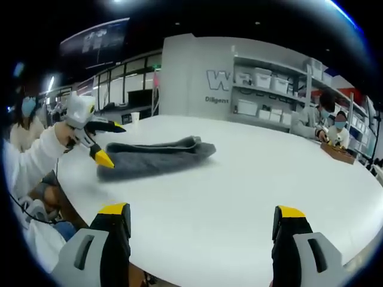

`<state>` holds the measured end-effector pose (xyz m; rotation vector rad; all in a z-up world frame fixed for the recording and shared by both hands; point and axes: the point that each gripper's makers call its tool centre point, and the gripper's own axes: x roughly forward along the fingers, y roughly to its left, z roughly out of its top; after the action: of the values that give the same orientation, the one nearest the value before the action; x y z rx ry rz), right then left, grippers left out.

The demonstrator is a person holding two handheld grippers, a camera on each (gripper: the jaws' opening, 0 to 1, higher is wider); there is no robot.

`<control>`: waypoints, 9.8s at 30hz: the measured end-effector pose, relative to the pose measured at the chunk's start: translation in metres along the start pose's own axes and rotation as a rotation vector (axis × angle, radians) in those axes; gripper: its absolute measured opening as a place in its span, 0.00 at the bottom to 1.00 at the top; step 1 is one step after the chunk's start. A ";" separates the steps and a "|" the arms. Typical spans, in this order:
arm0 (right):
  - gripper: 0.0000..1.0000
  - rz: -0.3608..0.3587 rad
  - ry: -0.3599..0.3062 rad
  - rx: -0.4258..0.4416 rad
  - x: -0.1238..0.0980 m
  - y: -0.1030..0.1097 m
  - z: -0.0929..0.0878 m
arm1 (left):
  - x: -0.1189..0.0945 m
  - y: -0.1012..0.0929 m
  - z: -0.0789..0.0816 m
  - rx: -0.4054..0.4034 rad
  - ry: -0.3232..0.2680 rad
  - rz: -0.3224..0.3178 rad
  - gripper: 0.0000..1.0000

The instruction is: Open the folded towel by lifting each exposed corner and separating the folded layers until the towel lies flat within the target outline without major curled edges

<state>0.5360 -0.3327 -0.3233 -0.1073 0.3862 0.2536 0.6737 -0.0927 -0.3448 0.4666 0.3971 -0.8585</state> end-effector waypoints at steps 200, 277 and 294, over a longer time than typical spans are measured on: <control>0.95 0.144 0.029 -0.097 0.146 0.257 -0.004 | -0.177 0.030 -0.101 -0.264 -0.242 0.098 1.00; 0.04 -0.114 -0.118 -0.151 0.117 0.150 -0.023 | -0.175 0.025 -0.107 -0.294 -0.231 0.045 1.00; 0.02 -0.197 -0.101 -0.141 0.111 0.115 -0.028 | -0.174 0.027 -0.109 -0.300 -0.226 0.045 0.99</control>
<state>0.5950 -0.2014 -0.3978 -0.2690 0.2544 0.0905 0.5759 0.0900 -0.3399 0.0985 0.2990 -0.7822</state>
